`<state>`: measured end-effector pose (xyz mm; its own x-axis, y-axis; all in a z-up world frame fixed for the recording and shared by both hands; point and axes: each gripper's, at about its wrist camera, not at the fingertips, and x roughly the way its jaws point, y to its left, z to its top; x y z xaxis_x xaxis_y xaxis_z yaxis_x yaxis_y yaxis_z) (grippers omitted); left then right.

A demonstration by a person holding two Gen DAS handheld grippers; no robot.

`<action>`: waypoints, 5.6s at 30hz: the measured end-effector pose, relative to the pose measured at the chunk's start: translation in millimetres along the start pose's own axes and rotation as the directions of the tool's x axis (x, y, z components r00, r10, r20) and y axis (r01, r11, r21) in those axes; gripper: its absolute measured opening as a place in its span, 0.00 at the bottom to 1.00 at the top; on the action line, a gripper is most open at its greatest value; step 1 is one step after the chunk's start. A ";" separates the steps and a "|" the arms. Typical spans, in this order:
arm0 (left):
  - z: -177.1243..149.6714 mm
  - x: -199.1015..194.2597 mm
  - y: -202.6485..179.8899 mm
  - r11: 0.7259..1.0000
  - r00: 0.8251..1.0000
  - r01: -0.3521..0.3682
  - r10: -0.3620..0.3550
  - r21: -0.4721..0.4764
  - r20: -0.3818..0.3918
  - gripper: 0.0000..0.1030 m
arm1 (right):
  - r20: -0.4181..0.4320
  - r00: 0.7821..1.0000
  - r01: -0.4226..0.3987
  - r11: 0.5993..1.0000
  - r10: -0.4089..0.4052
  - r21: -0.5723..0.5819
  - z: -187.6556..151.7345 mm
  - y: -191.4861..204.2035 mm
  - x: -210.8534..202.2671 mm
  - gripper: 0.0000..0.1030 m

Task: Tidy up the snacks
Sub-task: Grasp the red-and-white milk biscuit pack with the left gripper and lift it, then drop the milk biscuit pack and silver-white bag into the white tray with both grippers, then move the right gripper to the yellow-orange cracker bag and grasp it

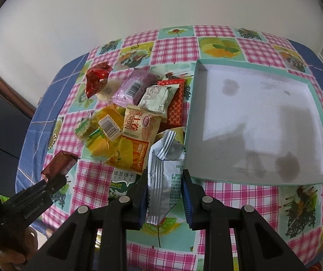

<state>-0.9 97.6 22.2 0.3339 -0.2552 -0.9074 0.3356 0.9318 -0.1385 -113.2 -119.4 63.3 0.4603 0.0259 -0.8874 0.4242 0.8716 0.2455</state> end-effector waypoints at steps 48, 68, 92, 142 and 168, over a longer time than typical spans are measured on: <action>42.7 47.0 -10.9 0.977 0.976 -0.155 0.130 -0.143 -0.172 0.62 | -0.046 0.997 0.057 0.996 -0.054 0.063 7.5 -28.5 10.5 0.27; 72.4 -23.4 -176.8 0.995 0.998 0.056 -0.057 0.076 0.008 0.62 | 0.053 0.989 0.125 0.964 -0.140 0.234 47.8 -96.2 -8.9 0.27; 89.4 52.2 -283.4 0.963 0.997 0.078 -0.081 0.257 0.003 0.58 | 0.040 0.957 0.248 0.887 -0.286 0.390 96.2 -205.7 9.4 0.27; 24.3 -7.2 -139.2 0.978 0.979 -0.204 0.202 0.036 0.032 0.99 | 0.120 0.974 0.173 0.972 -0.193 0.161 13.1 -93.2 -14.9 1.00; 36.3 8.2 -30.1 0.942 0.977 -0.211 0.197 -0.259 -0.080 0.99 | 0.008 1.000 -0.014 0.997 0.013 0.076 23.9 -6.7 38.0 0.98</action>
<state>23.8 58.0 33.3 0.3223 -0.0454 -0.9456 0.0173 0.9990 -0.0421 -79.9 -136.0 37.2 0.4720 0.0335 -0.8810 0.4758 0.8316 0.2866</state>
